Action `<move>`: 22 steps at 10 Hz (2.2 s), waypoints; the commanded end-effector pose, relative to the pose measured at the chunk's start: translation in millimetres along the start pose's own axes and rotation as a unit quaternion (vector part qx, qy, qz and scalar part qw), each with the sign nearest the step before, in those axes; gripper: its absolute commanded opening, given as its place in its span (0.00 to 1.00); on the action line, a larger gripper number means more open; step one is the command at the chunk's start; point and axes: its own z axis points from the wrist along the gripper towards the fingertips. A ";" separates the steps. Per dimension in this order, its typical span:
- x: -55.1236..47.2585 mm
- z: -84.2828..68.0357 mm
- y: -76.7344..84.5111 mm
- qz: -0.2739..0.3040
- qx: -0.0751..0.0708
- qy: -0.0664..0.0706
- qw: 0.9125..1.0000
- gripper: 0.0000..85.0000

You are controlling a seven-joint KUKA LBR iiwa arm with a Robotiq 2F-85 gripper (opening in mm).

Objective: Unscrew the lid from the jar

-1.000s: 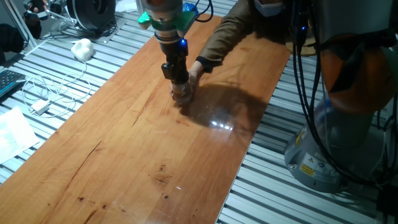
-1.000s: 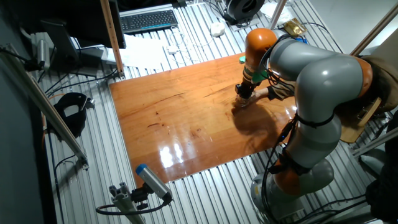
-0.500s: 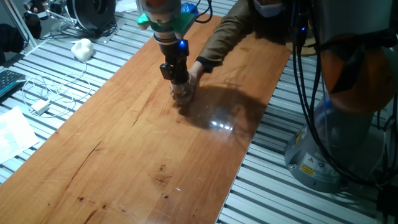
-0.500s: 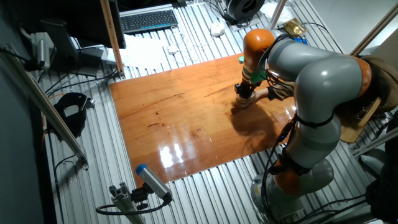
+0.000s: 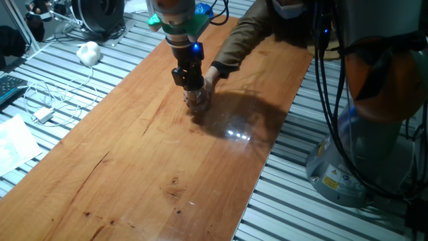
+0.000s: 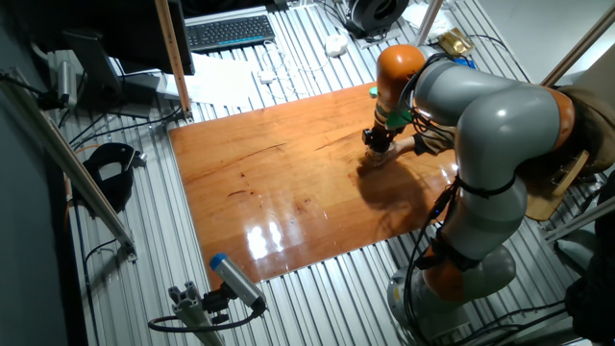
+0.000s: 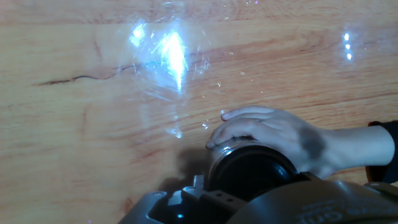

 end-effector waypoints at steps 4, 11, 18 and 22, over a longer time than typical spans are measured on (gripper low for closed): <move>-0.1 0.3 -0.2 0.002 -0.002 -0.001 1.000 1.00; -3.1 -9.0 -7.8 0.173 -0.013 0.015 0.985 1.00; -6.1 -21.9 -8.2 0.406 -0.013 0.006 0.914 1.00; -6.7 -23.6 -7.4 0.561 -0.020 0.009 0.828 1.00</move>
